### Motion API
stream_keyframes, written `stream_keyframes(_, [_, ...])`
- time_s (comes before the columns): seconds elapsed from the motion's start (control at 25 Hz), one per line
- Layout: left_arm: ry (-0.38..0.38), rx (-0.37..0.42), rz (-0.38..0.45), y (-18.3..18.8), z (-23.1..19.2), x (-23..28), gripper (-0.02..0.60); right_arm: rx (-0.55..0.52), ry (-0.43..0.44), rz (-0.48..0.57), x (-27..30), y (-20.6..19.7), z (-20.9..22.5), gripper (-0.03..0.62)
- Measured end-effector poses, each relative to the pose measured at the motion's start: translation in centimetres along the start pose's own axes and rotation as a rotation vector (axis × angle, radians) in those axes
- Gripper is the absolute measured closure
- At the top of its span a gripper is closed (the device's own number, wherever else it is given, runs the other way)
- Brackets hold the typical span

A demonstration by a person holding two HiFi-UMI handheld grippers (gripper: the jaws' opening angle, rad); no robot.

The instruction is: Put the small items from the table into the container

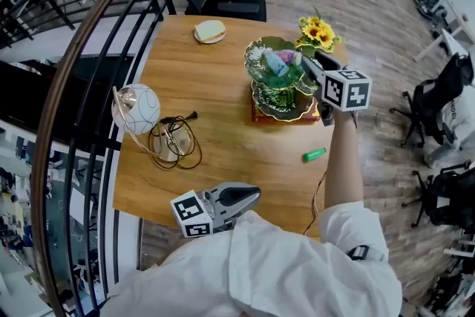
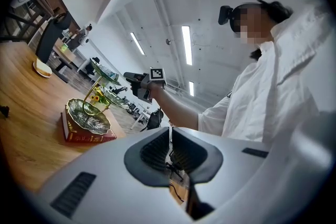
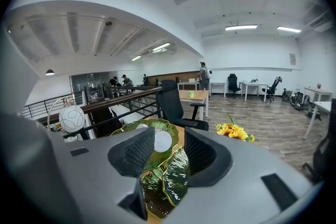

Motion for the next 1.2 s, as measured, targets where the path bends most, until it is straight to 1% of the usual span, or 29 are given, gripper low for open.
stream_keyframes(0.2, [-0.02,0.004,-0.012,-0.2,0.2,0.5,0.574,0.009,-0.027,-0.032,-1.1,-2.0,2.0,0.419])
stream_keyframes(0.4, [-0.034,0.003,-0.023,-0.3,0.3,0.9,0.574,0.019,-0.056,-0.058,-3.4,-4.0,4.1,0.419])
stream_keyframes(0.64, [-0.06,0.015,-0.045,-0.3,0.8,1.7,0.574,0.081,-0.123,-0.062,-5.5,-6.4,6.0,0.419])
stream_keyframes(0.84, [-0.078,0.022,-0.058,-0.4,1.3,2.1,0.574,0.183,-0.168,-0.133,-5.8,-11.1,7.7,0.419])
stream_keyframes(1.2, [-0.096,0.038,-0.067,-0.6,1.9,2.2,0.574,0.382,-0.179,-0.3,-3.8,-20.7,9.0,0.419])
Point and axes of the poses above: the fingertips, and each gripper's own axes: x forward along the fingers, z to its right, y out of its top, the point moved 5 cm from there along -x, backward along the fingers, and after that the axes turned 11 degrees about -z, right-handed, at the moved point
